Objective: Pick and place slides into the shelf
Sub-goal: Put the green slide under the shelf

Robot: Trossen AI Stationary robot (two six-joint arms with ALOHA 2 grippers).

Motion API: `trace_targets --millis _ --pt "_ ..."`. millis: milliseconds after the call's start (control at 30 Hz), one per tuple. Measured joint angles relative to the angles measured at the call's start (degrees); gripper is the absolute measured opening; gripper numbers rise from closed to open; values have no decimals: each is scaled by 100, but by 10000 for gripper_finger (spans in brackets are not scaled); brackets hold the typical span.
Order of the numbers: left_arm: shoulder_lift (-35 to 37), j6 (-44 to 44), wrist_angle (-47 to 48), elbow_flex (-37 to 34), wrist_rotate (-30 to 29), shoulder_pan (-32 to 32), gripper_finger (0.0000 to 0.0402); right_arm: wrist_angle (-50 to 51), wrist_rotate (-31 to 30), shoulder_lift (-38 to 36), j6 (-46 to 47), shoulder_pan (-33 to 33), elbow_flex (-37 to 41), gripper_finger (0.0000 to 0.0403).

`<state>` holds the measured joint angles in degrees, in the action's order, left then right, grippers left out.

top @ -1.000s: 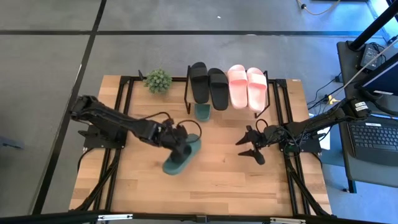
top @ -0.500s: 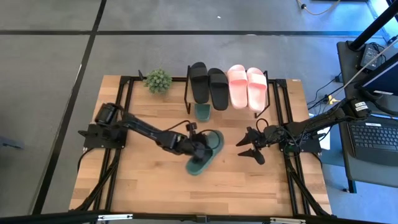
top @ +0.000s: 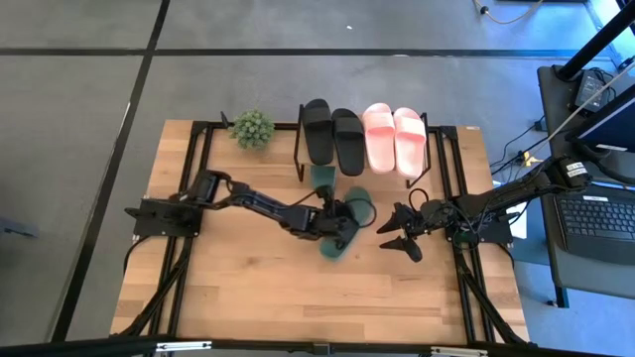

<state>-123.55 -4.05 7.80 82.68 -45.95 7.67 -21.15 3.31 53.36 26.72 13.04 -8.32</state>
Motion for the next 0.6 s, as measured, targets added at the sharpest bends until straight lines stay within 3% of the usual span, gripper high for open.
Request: trace_targets --millis 400,600 --pt "-198 -79 468 351 -83 -386 3 46 0 0 -157 0 0 255" --pt "-198 -285 524 351 41 -503 32 50 0 0 -166 2 0 255"
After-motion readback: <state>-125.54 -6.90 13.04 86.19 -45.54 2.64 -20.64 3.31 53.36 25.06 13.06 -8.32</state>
